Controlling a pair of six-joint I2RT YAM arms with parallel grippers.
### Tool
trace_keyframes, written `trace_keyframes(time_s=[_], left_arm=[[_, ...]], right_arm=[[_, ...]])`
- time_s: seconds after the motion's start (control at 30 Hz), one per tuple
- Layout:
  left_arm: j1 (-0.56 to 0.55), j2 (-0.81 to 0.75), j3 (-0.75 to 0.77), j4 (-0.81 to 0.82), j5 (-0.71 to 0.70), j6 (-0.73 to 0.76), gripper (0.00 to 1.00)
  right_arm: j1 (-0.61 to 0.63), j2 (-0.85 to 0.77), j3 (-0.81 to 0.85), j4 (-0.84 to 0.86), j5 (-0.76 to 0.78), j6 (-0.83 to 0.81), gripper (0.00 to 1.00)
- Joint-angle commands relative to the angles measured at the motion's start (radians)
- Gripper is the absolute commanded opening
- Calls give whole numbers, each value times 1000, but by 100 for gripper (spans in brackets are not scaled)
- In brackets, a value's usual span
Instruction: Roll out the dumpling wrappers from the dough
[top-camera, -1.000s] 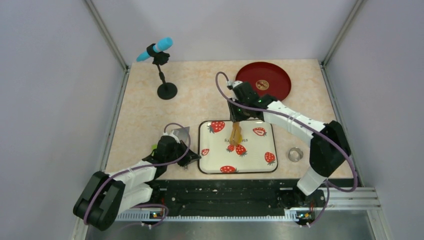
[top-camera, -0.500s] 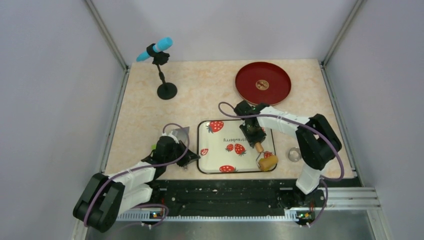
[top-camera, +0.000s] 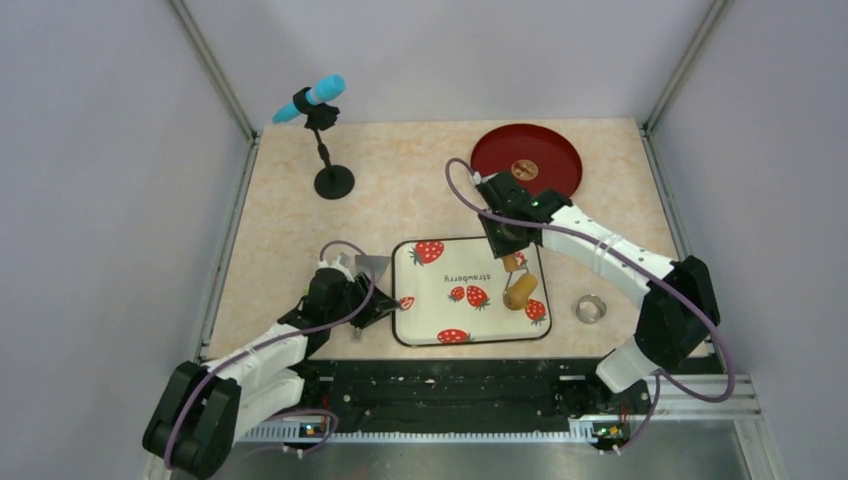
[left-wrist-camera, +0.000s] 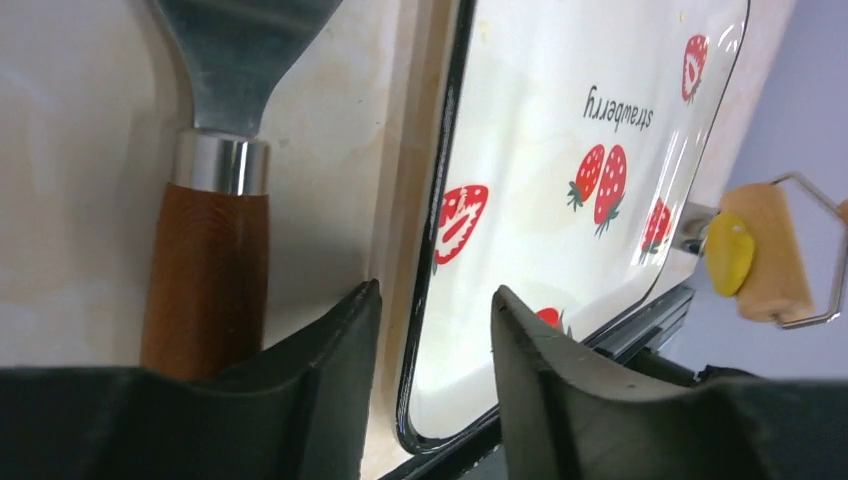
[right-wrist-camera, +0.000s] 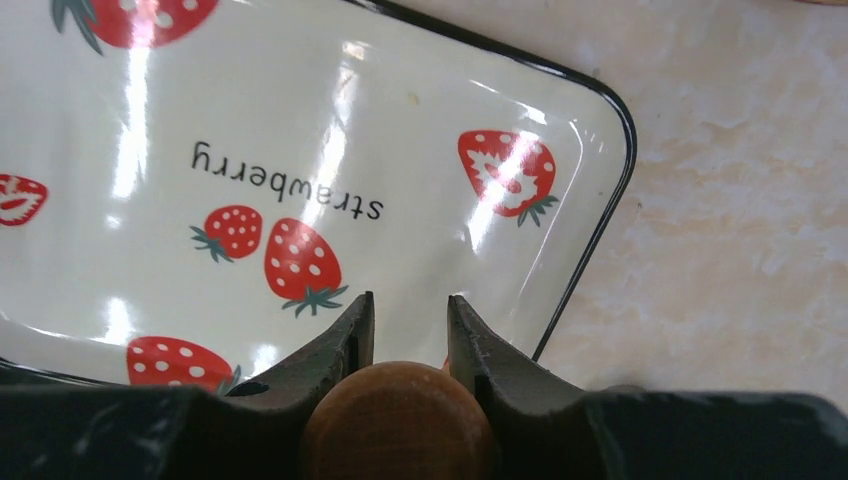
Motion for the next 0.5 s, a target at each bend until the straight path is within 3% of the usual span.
trace_keyframes(time_s=[0.0, 0.27, 0.47], left_arm=[[6, -50, 85, -96, -47, 84, 53], [-40, -155, 197, -110, -12, 120, 58], [-127, -13, 263, 89, 81, 47, 57]], right_arm=[[0, -101, 45, 97, -3, 25, 0], [0, -188, -51, 281, -99, 85, 0], [0, -268, -119, 414, -183, 133, 0]])
